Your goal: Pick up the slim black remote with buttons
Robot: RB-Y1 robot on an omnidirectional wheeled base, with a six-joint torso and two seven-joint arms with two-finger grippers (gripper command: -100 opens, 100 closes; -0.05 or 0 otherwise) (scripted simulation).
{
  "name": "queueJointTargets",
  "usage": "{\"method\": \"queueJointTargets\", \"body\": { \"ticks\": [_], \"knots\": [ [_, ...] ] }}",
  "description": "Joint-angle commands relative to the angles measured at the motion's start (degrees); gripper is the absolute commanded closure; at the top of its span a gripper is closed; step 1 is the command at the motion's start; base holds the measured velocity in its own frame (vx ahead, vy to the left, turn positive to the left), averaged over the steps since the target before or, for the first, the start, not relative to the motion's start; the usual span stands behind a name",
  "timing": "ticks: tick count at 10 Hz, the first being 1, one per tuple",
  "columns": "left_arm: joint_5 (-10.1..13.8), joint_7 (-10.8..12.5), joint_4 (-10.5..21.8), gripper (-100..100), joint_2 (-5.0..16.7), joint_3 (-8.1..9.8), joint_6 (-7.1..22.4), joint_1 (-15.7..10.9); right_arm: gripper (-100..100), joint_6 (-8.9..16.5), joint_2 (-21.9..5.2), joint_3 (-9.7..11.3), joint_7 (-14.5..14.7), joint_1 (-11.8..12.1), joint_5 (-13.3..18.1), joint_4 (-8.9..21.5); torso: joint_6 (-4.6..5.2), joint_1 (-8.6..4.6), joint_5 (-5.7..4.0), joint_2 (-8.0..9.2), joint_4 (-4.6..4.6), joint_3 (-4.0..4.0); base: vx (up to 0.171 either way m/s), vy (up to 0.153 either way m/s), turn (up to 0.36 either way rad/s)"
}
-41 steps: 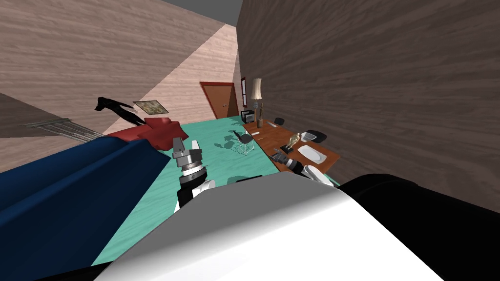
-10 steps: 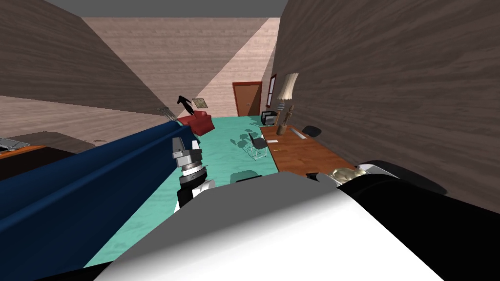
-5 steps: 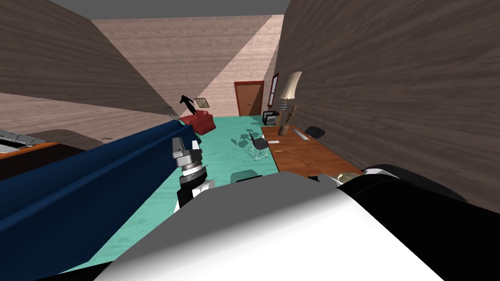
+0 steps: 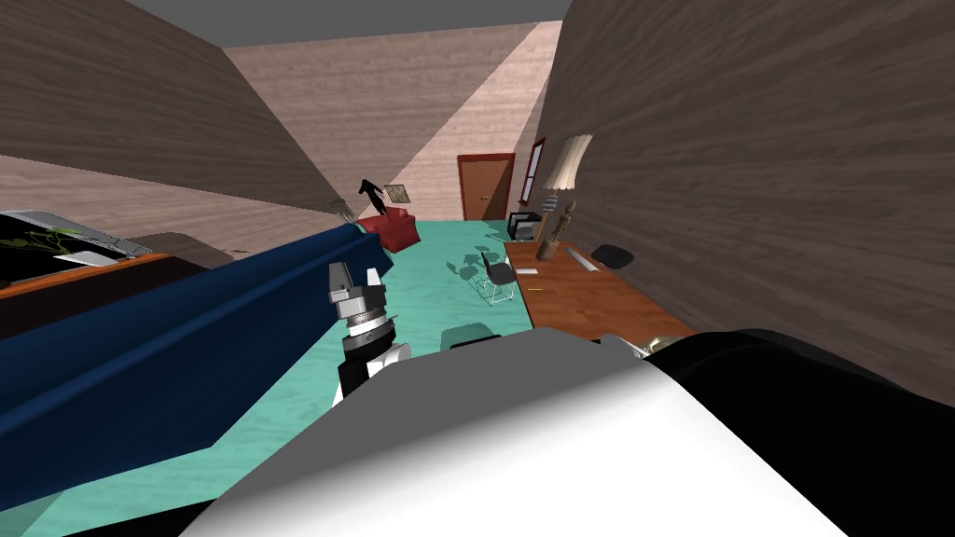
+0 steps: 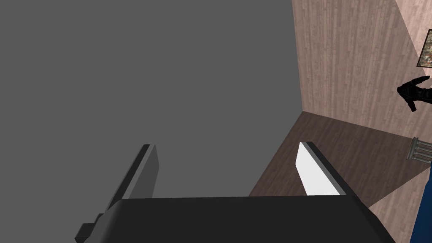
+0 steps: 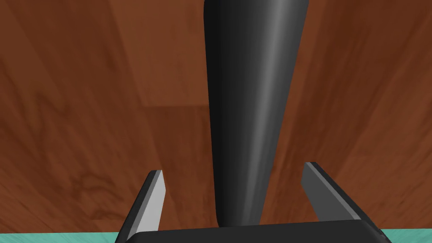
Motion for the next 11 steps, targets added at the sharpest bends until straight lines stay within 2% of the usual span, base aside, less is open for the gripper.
{"method": "queueJointTargets", "body": {
  "ticks": [1, 5, 6, 7, 9, 10, 11],
  "knots": [
    [0.00, 0.00, 0.00, 0, 0.00, 0.00, 0.00, 0.00, 100, 0.00, 0.00, 0.00, 0.00, 0.00, 0.00, 0.00, 0.00, 0.00, 0.00, 0.00, 0.00, 0.00, -0.006, 0.001, -0.005],
    [0.00, 0.00, 0.00, 0, 0.00, 0.00, 0.00, 0.00, 100, -0.13, -0.04, -0.01, 0.01, 0.08, -0.03, -0.05, -0.08, -0.31, -0.21, -0.28, -0.04, -0.16, -0.002, 0.000, -0.004],
    [0.00, 0.00, 0.00, 0, 0.00, 0.00, 0.00, 0.00, 0, -0.14, -0.03, 0.00, 0.01, 0.09, -0.03, -0.04, -0.08, -0.32, -0.21, -0.28, -0.04, -0.16, 0.000, 0.000, 0.000],
    [0.00, 0.00, 0.00, 0, 0.00, 0.00, 0.00, 0.00, 100, -1.23, -0.86, -0.83, 0.48, 1.21, -0.21, -1.83, -0.08, -0.32, -0.21, -0.29, -0.04, -0.16, 0.057, 0.009, -0.217],
    [0.00, 0.00, 0.00, 0, 0.00, 0.00, 0.00, 0.02, 100, -2.60, -1.83, -1.78, 0.95, 2.47, -0.53, -3.83, -0.02, -0.22, -0.16, -0.55, -0.09, -0.31, 0.098, 0.022, -0.185],
    [0.00, 0.00, 0.00, 0, 0.00, 0.00, 0.00, 0.02, 100, -2.12, -1.54, -1.44, 0.66, 2.07, -0.35, -3.21, -0.07, -0.19, -0.17, -0.61, -0.09, -0.34, 0.040, 0.013, -0.022],
    [0.00, 0.00, 0.00, 0, 0.00, 0.00, 0.00, 0.01, 0, -2.26, -1.58, -1.50, 0.71, 2.14, -0.37, -3.32, -0.10, -0.24, -0.19, -0.49, -0.07, -0.28, 0.007, 0.003, 0.005]
  ]
}}
